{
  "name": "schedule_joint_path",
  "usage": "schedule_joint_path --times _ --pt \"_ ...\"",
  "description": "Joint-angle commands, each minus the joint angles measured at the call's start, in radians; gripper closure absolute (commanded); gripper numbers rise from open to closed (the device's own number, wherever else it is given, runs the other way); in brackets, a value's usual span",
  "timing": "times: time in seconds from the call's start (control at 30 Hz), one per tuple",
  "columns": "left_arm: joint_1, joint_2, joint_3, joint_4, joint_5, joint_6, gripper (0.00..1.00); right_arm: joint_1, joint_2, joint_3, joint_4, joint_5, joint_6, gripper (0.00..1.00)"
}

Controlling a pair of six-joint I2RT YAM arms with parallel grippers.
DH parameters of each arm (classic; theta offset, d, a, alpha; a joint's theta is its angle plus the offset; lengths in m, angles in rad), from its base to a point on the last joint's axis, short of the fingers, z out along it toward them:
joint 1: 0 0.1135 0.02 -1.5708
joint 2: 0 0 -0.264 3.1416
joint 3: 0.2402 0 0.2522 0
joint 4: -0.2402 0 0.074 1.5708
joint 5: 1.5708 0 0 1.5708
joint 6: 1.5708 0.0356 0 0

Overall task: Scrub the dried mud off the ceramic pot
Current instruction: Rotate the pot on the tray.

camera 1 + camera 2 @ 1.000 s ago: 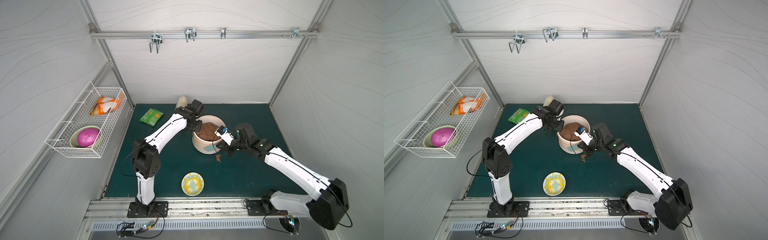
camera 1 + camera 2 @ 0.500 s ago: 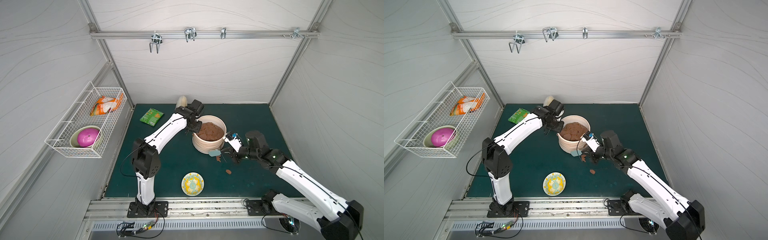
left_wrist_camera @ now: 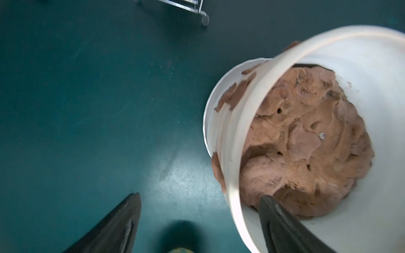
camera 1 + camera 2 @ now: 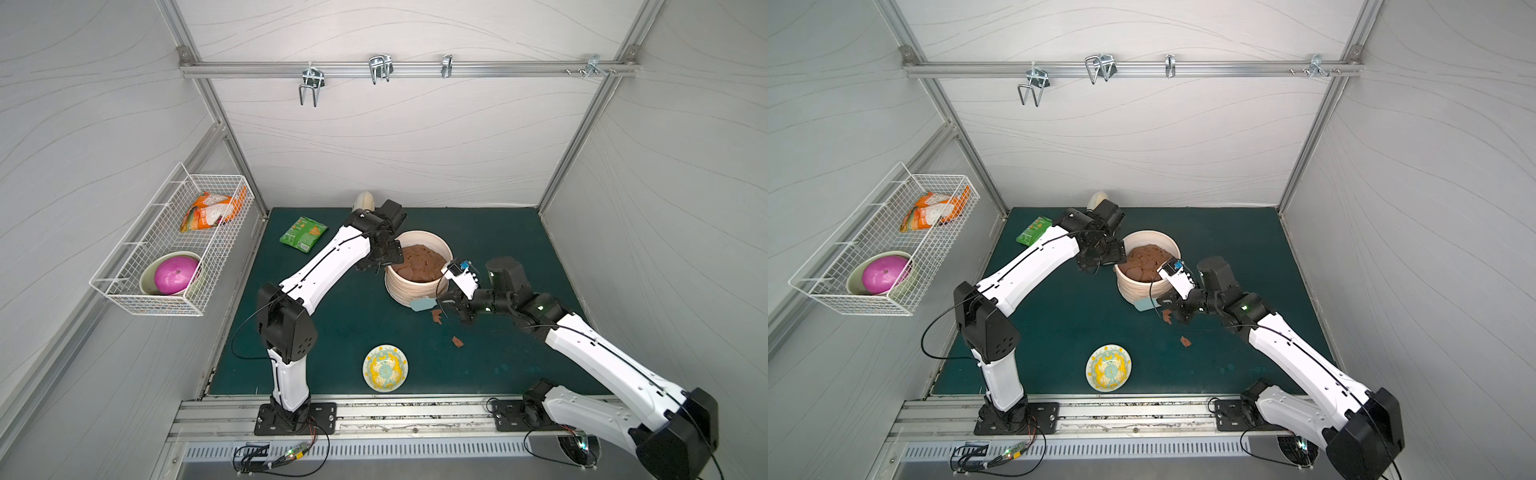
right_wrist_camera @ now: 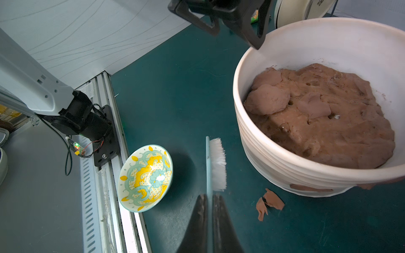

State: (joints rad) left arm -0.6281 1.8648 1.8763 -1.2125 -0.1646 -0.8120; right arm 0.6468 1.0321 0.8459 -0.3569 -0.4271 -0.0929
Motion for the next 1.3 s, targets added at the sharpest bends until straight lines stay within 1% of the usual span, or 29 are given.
schedule_joint_path --times 0.0,0.1,0.2,0.3,0.43,0.53,0.6,0.77,0.83,0.93,1.03,1.17,1.27 --pt "-0.056 0.004 0.062 -0.070 0.035 -0.245 0.13 0.004 -0.002 0.017 0.022 -0.016 0.013 1.00" --pt "-0.085 0.025 0.067 -0.082 0.047 -0.327 0.20 -0.005 -0.014 0.012 0.019 -0.016 0.015 1.00" --pt "-0.099 0.062 0.101 -0.112 0.033 -0.368 0.28 -0.008 -0.024 0.008 0.016 -0.020 0.013 1.00" --pt "-0.107 0.096 0.106 -0.116 0.054 -0.390 0.38 -0.011 -0.035 -0.002 0.021 -0.026 0.014 1.00" --pt "-0.110 0.134 0.118 -0.112 0.072 -0.397 0.44 -0.012 -0.032 -0.001 0.030 -0.051 0.014 1.00" --pt "-0.110 0.147 0.126 -0.111 0.057 -0.397 0.49 -0.012 -0.030 0.002 0.039 -0.073 0.008 1.00" --pt "-0.110 0.153 0.126 -0.108 0.051 -0.397 0.55 -0.012 -0.023 0.007 0.040 -0.065 0.001 1.00" --pt "-0.108 0.172 0.125 -0.101 0.060 -0.392 0.75 -0.010 0.015 0.022 0.063 0.003 -0.022 1.00" --pt "-0.105 0.177 0.126 -0.096 0.060 -0.381 0.80 -0.011 0.034 0.027 0.073 0.026 -0.022 1.00" --pt "-0.094 0.184 0.131 -0.094 0.050 -0.350 0.83 -0.012 0.060 0.036 0.105 0.046 -0.052 1.00" --pt "-0.074 0.190 0.135 -0.101 0.037 -0.311 0.84 -0.016 0.093 0.037 0.122 0.067 -0.068 1.00" --pt "-0.044 0.191 0.141 -0.084 0.026 -0.201 0.85 -0.028 0.126 0.023 0.129 0.101 -0.098 1.00" --pt "-0.027 0.193 0.147 -0.081 0.023 -0.125 0.84 -0.034 0.141 -0.015 0.143 0.157 -0.116 1.00"
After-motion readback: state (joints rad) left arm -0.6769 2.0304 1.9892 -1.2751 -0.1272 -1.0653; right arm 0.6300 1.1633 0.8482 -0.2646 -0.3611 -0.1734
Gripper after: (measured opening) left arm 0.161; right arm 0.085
